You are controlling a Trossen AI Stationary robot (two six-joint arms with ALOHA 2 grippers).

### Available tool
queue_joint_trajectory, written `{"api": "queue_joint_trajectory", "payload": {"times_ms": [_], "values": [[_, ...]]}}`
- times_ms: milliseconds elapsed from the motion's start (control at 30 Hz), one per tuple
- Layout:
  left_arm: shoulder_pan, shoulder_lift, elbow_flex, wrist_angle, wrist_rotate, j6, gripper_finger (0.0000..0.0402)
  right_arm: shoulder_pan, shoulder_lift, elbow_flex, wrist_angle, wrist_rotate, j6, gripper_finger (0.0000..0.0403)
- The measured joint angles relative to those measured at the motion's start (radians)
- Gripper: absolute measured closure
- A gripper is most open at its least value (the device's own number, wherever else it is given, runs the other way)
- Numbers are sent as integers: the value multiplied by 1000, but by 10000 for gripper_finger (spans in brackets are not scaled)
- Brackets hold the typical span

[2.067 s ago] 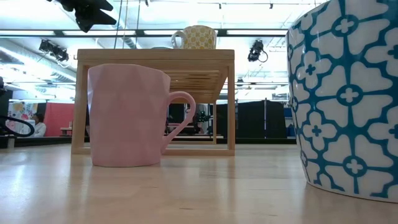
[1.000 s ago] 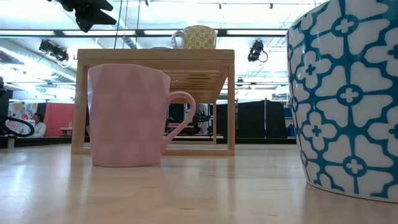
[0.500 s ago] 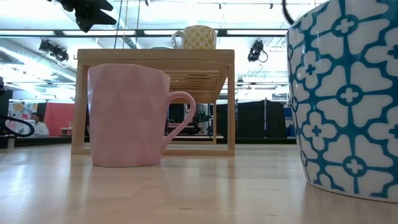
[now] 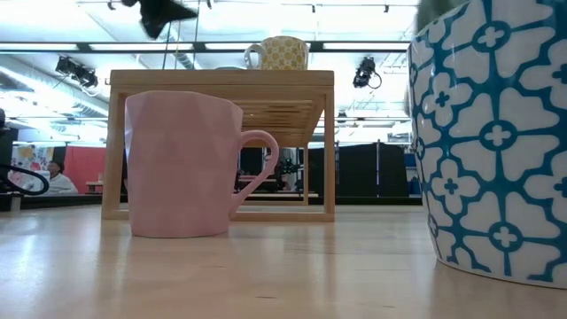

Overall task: Place coffee mugs
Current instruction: Put the green mug on the shelf

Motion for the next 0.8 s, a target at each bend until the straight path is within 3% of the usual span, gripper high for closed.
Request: {"api": "queue_joint_trajectory", "payload": {"times_ms": [200, 400, 800], "values": [[-138, 118, 0, 247, -8, 72, 202, -73, -1, 93, 0, -2, 5, 377], [-258, 236, 0, 427, -117, 162, 218, -140, -1, 146, 6, -1, 6, 378], [-343, 484, 0, 736, -294, 298, 219, -241, -1, 154, 71, -1, 2, 377]]}}
